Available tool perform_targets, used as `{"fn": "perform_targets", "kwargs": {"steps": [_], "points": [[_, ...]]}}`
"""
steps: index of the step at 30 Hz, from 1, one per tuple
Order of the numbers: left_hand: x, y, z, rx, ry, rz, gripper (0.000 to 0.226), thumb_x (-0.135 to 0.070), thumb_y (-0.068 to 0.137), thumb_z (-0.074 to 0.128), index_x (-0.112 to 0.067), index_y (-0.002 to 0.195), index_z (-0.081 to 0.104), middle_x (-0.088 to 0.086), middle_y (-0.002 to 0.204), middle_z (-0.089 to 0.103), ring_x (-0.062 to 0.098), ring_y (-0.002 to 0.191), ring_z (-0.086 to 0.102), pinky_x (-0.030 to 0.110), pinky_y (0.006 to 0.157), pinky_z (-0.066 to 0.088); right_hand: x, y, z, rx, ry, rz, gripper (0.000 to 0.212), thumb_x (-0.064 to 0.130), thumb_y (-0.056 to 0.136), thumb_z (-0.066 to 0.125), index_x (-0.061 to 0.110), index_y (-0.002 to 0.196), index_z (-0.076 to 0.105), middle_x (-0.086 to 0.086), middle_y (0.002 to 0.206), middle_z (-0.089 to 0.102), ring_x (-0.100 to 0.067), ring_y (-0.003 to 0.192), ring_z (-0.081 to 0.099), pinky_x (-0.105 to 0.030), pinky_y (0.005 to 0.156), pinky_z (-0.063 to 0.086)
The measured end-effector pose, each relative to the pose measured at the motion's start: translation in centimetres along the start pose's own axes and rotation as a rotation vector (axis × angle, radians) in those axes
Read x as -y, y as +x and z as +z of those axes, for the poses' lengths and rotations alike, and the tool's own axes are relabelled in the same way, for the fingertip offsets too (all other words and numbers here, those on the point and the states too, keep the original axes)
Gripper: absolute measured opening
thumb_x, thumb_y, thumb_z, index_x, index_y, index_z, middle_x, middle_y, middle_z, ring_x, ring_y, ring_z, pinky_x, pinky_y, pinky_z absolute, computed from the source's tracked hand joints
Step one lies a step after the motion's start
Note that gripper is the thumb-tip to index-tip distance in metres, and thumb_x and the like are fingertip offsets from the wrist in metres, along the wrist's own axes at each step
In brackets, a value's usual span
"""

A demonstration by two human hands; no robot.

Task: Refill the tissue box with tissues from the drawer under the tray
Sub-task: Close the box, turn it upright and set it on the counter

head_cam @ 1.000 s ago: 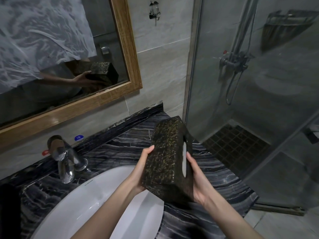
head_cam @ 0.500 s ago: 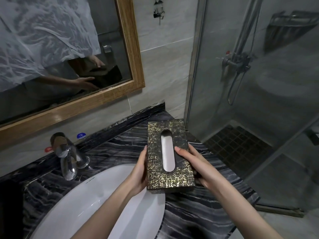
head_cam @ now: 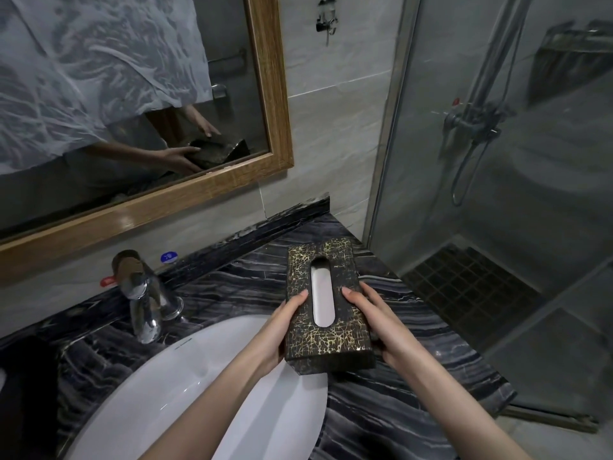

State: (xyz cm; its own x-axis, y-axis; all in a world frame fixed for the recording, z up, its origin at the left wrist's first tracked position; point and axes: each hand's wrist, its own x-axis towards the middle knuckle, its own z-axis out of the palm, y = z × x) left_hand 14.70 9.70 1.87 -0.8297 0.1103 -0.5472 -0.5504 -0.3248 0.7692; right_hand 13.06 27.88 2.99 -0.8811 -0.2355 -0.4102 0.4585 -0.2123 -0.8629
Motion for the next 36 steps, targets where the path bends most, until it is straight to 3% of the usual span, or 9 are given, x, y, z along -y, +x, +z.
{"fn": "perform_targets", "kwargs": {"steps": [3, 5, 11, 15, 19, 24, 27, 31, 36], "points": [[-0.4, 0.2, -0.1, -0.027, -0.044, -0.021, 0.052, -0.049, 0.087, 0.056, -0.020, 0.131, 0.054, 0.006, 0.120, 0.070, 0.022, 0.107, 0.068, 0.033, 0.086, 0.055, -0.2, 1.2, 0.5, 0.007, 0.013, 0.007, 0.069, 0.042, 0.082, 0.067, 0.028, 0.144, 0.038, 0.001, 0.132, 0.059, -0.015, 0.111, 0.064, -0.034, 0.096, 0.052], [-0.6, 0.4, -0.2, -0.036, -0.063, -0.020, 0.053, -0.048, 0.089, 0.054, -0.020, 0.134, 0.051, 0.008, 0.123, 0.067, 0.023, 0.111, 0.065, 0.036, 0.092, 0.053, -0.1, 1.8, 0.8, 0.010, 0.022, 0.008, 0.069, 0.041, 0.084, 0.065, 0.029, 0.145, 0.036, 0.000, 0.134, 0.058, -0.017, 0.116, 0.060, -0.040, 0.105, 0.045], [-2.0, 1.8, -1.0, -0.055, -0.089, 0.048, 0.050, -0.045, 0.089, 0.055, -0.020, 0.133, 0.052, 0.007, 0.125, 0.067, 0.024, 0.113, 0.065, 0.038, 0.095, 0.051, -0.2, 4.1, 1.2, -0.054, 0.114, 0.028, 0.058, 0.028, 0.082, 0.070, 0.025, 0.135, 0.046, -0.002, 0.111, 0.070, -0.015, 0.096, 0.070, -0.028, 0.075, 0.056], [-3.5, 2.6, -2.2, -0.074, -0.045, 0.066, 0.041, -0.044, 0.092, 0.051, -0.022, 0.125, 0.061, 0.004, 0.120, 0.070, 0.021, 0.111, 0.066, 0.036, 0.089, 0.053, -0.5, 6.1, 1.3, -0.107, 0.255, 0.118, 0.061, 0.022, 0.079, 0.073, 0.023, 0.134, 0.045, -0.006, 0.108, 0.071, -0.020, 0.092, 0.069, -0.038, 0.078, 0.057], [-4.5, 3.4, -3.9, -0.135, 0.000, 0.077, 0.037, -0.037, 0.093, 0.051, -0.017, 0.120, 0.065, 0.006, 0.120, 0.070, 0.021, 0.110, 0.064, 0.034, 0.093, 0.050, -1.0, 7.8, 2.2, -0.088, 0.289, 0.183, 0.069, 0.021, 0.074, 0.076, 0.036, 0.129, 0.036, -0.008, 0.105, 0.070, -0.018, 0.073, 0.068, -0.041, 0.060, 0.058], [-4.3, 4.2, -5.7, -0.270, -0.014, 0.166, 0.042, -0.045, 0.086, 0.057, -0.021, 0.119, 0.065, 0.002, 0.119, 0.070, 0.017, 0.111, 0.064, 0.037, 0.103, 0.045, -1.6, 9.9, 3.9, -0.051, 0.312, 0.152, 0.093, 0.026, 0.057, 0.081, 0.036, 0.136, 0.033, -0.004, 0.094, 0.077, -0.021, 0.082, 0.069, -0.055, 0.073, 0.058], [-4.0, 4.2, -6.4, -0.381, 0.037, 0.197, 0.061, -0.058, 0.070, 0.065, -0.022, 0.119, 0.062, -0.001, 0.123, 0.067, 0.011, 0.111, 0.061, 0.031, 0.096, 0.044, -1.9, 11.4, 5.4, -0.057, 0.390, 0.140, 0.087, 0.022, 0.067, 0.078, 0.026, 0.141, 0.033, -0.005, 0.104, 0.072, -0.025, 0.095, 0.065, -0.058, 0.077, 0.056], [-3.9, 5.3, -7.3, -0.497, -0.052, 0.163, 0.072, -0.055, 0.071, 0.070, -0.009, 0.125, 0.054, 0.006, 0.122, 0.067, 0.023, 0.117, 0.059, 0.041, 0.108, 0.040, -2.5, 13.1, 7.4, -0.092, 0.441, 0.102, 0.075, 0.018, 0.078, 0.072, 0.024, 0.142, 0.034, -0.006, 0.111, 0.070, -0.023, 0.099, 0.065, -0.053, 0.080, 0.056], [-4.7, 6.9, -7.1, -0.394, -0.113, 0.152, 0.039, -0.035, 0.086, 0.066, -0.010, 0.115, 0.063, 0.005, 0.105, 0.075, 0.014, 0.095, 0.071, 0.020, 0.074, 0.052, -3.2, 14.3, 9.0, -0.104, 0.492, 0.135, 0.062, 0.015, 0.084, 0.067, 0.019, 0.139, 0.039, -0.016, 0.126, 0.063, -0.028, 0.104, 0.063, -0.054, 0.082, 0.054]]}}
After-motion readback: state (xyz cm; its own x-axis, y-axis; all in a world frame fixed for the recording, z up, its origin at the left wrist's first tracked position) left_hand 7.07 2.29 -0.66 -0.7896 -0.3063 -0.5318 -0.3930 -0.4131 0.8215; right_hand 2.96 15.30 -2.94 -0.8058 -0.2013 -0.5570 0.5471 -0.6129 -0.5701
